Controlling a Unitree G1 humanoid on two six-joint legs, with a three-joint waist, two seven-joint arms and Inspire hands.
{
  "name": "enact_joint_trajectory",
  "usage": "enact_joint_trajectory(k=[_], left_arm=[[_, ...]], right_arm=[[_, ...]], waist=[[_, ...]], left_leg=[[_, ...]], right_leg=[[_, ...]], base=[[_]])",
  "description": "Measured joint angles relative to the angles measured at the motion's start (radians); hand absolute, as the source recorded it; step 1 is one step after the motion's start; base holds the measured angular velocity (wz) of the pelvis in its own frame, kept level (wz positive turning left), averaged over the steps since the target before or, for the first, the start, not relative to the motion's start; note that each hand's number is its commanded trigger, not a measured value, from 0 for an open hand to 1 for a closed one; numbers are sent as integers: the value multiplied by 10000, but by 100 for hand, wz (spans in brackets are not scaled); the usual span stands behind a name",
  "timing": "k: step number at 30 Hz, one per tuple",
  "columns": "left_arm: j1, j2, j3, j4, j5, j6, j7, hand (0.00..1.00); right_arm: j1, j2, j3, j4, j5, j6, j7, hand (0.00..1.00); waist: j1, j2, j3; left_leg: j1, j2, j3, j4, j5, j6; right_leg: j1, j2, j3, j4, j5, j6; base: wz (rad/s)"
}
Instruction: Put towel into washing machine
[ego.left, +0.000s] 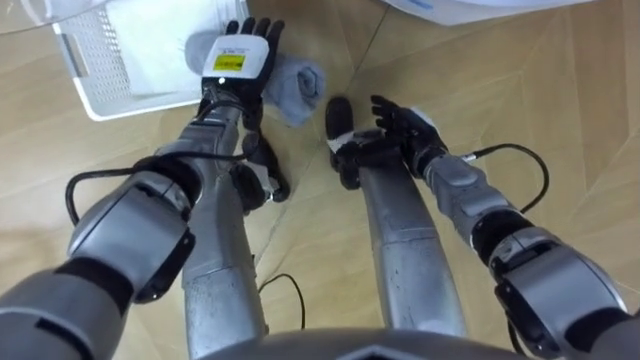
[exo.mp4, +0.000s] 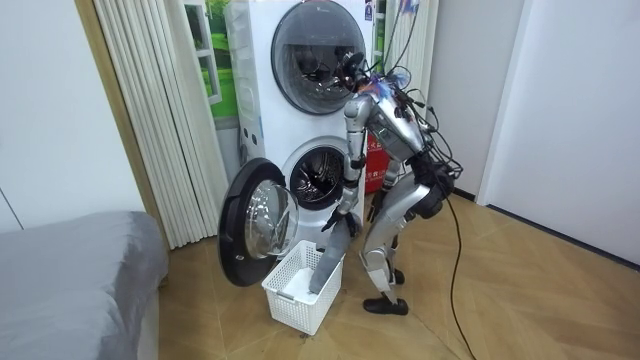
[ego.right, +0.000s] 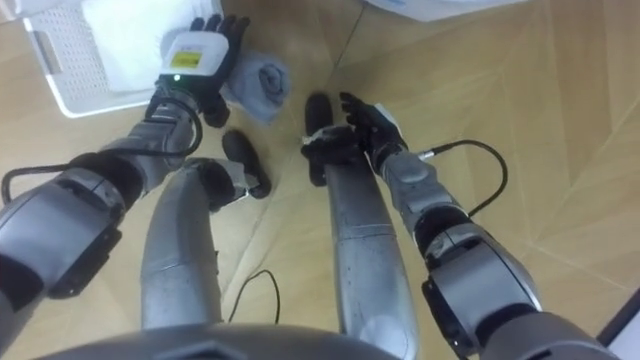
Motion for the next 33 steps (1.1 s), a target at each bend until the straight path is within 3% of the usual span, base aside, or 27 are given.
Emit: enact_joint_trajectory(k=[3,11,12,13,14,15,16,21,33], left_arm=[[8,-32,-44,-117,-99,-214,-16,0],[6,27,-375,-131,-784,-281,-510,0],[10,23,-381,-128,-925,-323,-615,4],[9,22,-381,-122,-972,-335,-649,44],[5,17,-349,-124,-1109,-363,-705,63],[-20,15,-334,-126,-1310,-382,-709,89],[-39,16,-325,-126,-1398,-399,-709,100],[-142,23,-324,-141,-2167,-715,-705,100],[-169,80,-319,-140,-2908,-963,-782,100]], right_arm=[[-40,0,-4,-52,26,-97,3,0],[-173,244,11,-61,339,-135,-29,0],[-177,242,58,-49,461,-168,-29,0],[-176,242,67,-40,519,-182,-28,0],[-178,241,61,-18,549,-197,-23,0],[-190,240,62,0,587,-213,17,0],[-189,230,63,9,645,-229,53,0],[-162,204,101,14,940,-334,227,0],[-148,206,165,276,786,-509,260,0]], waist=[[-18,-14,-3],[-213,-163,-3],[-225,-170,-4],[-233,-175,-4],[-247,-203,-8],[-248,-261,-7],[-248,-289,-9],[-303,-450,-31],[-281,-483,-51]], left_leg=[[-261,5,4,57,-11,1],[-539,162,-3,412,-201,-21],[-551,172,-19,481,-238,-24],[-551,170,-21,507,-247,-18],[-558,166,-24,573,-271,-8],[-580,173,-25,611,-281,-9],[-600,178,-27,623,-281,-9],[-704,182,-82,670,-291,7],[-633,139,-109,661,-310,29]], right_leg=[[-278,-1,10,74,-3,-4],[-544,59,-16,319,-81,-65],[-548,57,-30,369,-110,-70],[-550,49,-29,407,-131,-68],[-564,30,-25,491,-185,-74],[-585,31,-19,525,-190,-73],[-599,33,-22,530,-190,-73],[-660,14,-87,518,-184,-72],[-560,1,-94,500,-189,-56]], base=[[0],[-6],[-4],[0],[3],[0],[0],[0],[0]])
